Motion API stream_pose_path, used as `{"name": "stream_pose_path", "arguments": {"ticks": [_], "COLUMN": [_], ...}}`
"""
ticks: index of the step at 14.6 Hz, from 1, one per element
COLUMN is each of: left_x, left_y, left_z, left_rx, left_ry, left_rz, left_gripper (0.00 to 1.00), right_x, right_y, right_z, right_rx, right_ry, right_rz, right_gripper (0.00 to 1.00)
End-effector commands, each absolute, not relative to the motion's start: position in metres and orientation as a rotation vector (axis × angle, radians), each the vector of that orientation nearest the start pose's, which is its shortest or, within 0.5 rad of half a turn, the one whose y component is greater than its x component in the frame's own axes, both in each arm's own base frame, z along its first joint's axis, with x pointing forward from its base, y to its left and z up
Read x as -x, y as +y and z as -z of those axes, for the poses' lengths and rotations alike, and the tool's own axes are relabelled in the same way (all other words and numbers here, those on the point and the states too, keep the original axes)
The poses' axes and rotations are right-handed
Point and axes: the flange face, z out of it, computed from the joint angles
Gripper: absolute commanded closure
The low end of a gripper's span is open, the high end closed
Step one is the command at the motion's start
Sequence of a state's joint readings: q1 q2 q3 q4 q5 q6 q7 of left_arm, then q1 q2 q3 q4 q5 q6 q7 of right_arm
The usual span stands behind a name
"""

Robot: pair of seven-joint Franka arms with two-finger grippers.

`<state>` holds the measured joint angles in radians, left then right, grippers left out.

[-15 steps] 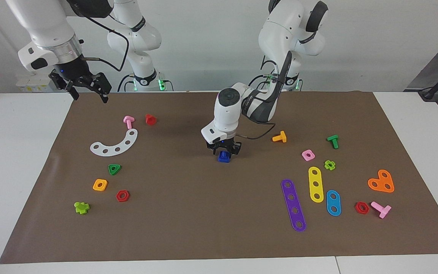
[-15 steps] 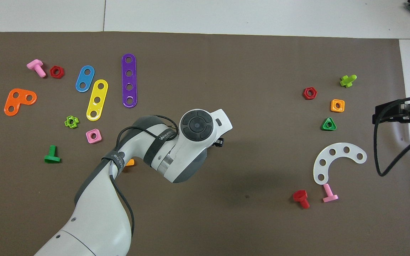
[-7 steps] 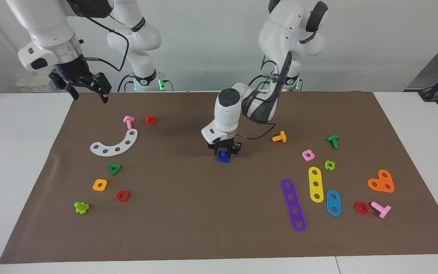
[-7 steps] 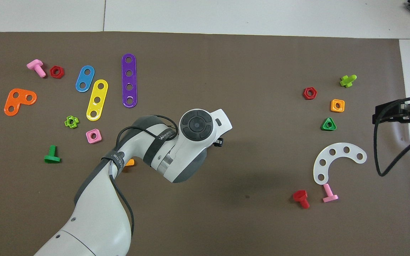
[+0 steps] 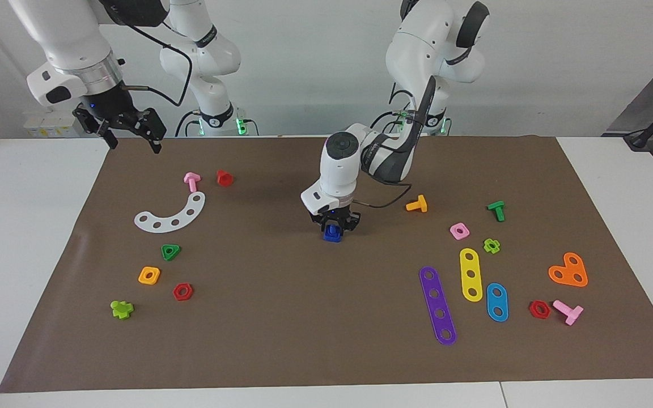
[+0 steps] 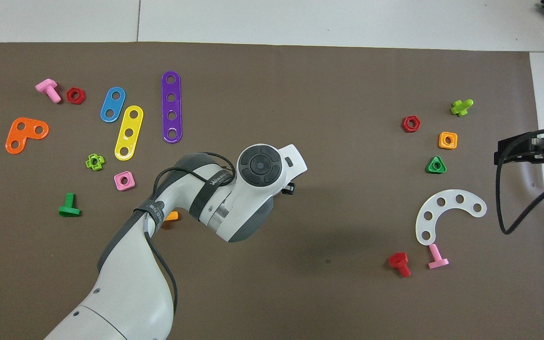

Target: Unscrew and place screws in storage area

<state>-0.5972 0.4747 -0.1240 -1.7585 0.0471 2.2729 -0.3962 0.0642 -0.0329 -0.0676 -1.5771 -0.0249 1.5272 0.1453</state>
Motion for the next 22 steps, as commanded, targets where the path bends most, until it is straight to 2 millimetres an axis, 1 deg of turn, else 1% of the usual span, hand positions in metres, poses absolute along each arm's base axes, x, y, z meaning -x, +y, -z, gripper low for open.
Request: {"name": "stream_pose_path", "arguments": {"ticks": [1, 3, 12, 17, 22], "left_x": [-0.504, -0.504, -0.506, -0.507, -0.512], "left_y": [-0.427, -0.427, -0.426, -0.427, -0.431], "left_z": [-0.309, -0.310, -0.311, -0.314, -0.329], "left_rx": [3.111, 3.108, 3.104, 3.105, 3.102], "left_ry": [0.557, 0.561, 0.565, 0.562, 0.558], "left_rz": [0.045, 0.039, 0.031, 0.033, 0.022], "left_gripper": [0.46, 0.50, 0.59, 0.60, 0.60], "right_x": [-0.534, -0.534, -0.534, -0.534, -0.534], "right_y": [-0.005, -0.005, -0.005, -0.005, -0.005], "right_z": [-0.638, -0.638, -0.638, -0.638, -0.638], "right_rx": [3.155, 3.155, 3.155, 3.155, 3.155], "right_ry": [0.214, 0.212, 0.214, 0.214, 0.212], "right_rz": [-0.025, -0.025, -0.025, -0.025, -0.025], "right_gripper": [0.00, 0.00, 0.00, 0.00, 0.00]}}
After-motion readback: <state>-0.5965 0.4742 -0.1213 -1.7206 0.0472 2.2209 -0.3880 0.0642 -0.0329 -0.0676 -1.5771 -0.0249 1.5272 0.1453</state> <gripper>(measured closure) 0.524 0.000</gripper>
